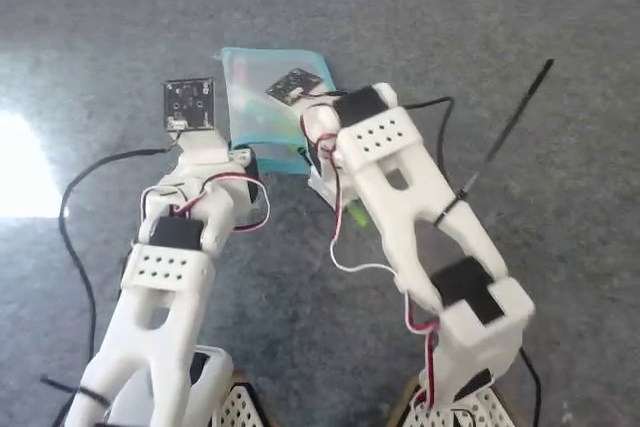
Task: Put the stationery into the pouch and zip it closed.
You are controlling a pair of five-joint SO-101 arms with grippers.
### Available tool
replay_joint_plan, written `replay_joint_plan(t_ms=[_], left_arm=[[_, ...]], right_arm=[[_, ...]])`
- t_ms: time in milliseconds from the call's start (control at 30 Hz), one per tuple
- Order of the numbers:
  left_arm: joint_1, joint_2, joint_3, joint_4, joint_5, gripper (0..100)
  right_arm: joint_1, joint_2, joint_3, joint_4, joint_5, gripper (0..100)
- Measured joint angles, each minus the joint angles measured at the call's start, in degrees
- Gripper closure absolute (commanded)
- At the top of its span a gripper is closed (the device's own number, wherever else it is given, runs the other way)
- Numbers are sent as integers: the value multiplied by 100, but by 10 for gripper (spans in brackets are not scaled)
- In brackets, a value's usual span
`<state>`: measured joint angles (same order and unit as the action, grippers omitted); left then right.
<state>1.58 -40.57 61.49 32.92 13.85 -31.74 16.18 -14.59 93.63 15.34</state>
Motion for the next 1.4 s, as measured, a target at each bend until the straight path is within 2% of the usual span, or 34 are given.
replay_joint_plan(t_ms=[133,333,567,833,933,1133,1267,1400], left_arm=[[229,-378,62,360,-70,987],[457,-923,343,387,-79,987],[457,-1363,404,677,-79,987],[492,-1741,404,853,-97,987],[492,-1969,404,967,-97,987],[97,-2523,316,1310,-141,987],[-193,-2673,-35,1477,-141,987],[-202,-2690,-193,1547,-141,987]], right_arm=[[0,510,-1099,404,0,991],[-334,835,-2681,695,0,980],[-651,844,-3341,695,-9,772],[-756,756,-3393,695,-26,764],[-747,440,-3393,695,-35,791],[9,-1011,-3393,703,-255,798],[396,-2013,-2813,703,-264,798],[387,-2690,-1459,396,-273,799]])
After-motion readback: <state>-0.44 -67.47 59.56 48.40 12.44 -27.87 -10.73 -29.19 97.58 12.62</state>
